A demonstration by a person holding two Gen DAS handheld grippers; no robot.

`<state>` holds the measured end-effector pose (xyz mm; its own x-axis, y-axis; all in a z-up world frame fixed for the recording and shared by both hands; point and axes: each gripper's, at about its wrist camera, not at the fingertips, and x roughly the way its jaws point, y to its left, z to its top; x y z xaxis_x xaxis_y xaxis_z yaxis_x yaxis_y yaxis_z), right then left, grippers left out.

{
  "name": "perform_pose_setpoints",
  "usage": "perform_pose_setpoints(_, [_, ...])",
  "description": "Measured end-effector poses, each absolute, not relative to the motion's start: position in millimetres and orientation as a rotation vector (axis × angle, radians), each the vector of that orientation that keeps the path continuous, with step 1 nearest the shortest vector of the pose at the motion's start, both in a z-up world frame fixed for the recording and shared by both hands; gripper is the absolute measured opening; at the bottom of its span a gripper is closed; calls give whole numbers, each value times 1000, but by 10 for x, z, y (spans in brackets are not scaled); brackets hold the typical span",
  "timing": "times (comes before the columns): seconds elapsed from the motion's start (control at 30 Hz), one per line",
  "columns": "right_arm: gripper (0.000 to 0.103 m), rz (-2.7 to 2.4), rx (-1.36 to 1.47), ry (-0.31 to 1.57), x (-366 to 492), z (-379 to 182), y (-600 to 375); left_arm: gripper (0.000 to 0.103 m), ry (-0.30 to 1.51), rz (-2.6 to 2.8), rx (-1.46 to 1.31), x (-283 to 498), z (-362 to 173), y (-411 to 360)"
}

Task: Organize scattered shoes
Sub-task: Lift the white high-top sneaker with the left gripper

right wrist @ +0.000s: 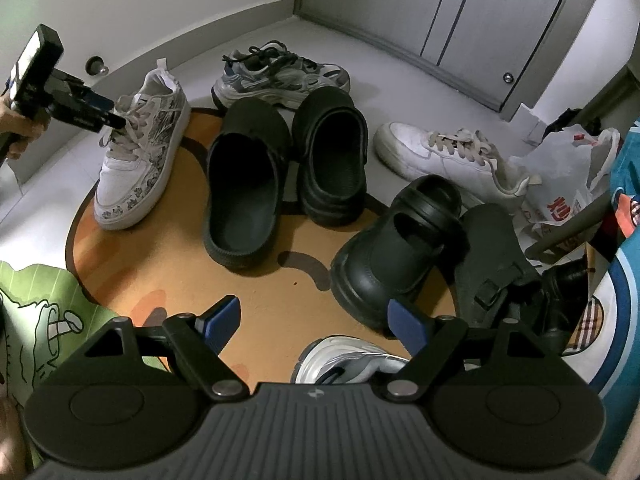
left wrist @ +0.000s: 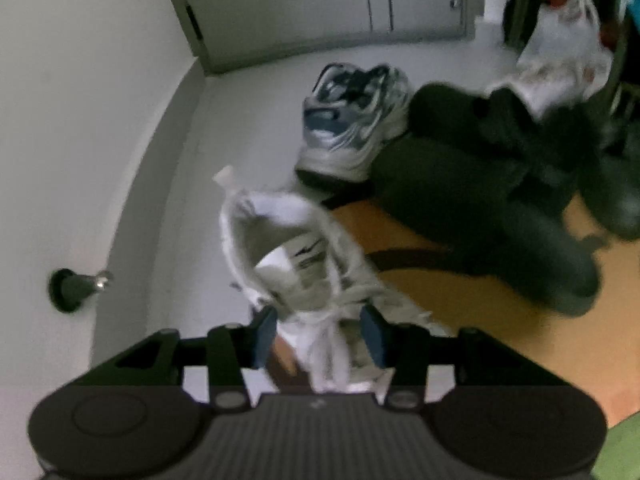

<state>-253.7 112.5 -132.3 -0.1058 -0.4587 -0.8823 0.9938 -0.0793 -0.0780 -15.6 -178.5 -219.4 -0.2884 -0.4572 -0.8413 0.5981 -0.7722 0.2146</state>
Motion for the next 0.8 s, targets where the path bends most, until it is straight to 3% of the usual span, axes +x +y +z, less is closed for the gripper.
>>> perform_pose_setpoints(0.27, [85, -1504, 835, 884, -2510, -1319, 1116, 42, 183, -2076, 1235, -140, -2226, -1834])
perform_pose_setpoints(0.8, [85, -1487, 847, 885, -2487, -1361, 1118, 42, 72, -2104, 1123, -137, -2140, -1763])
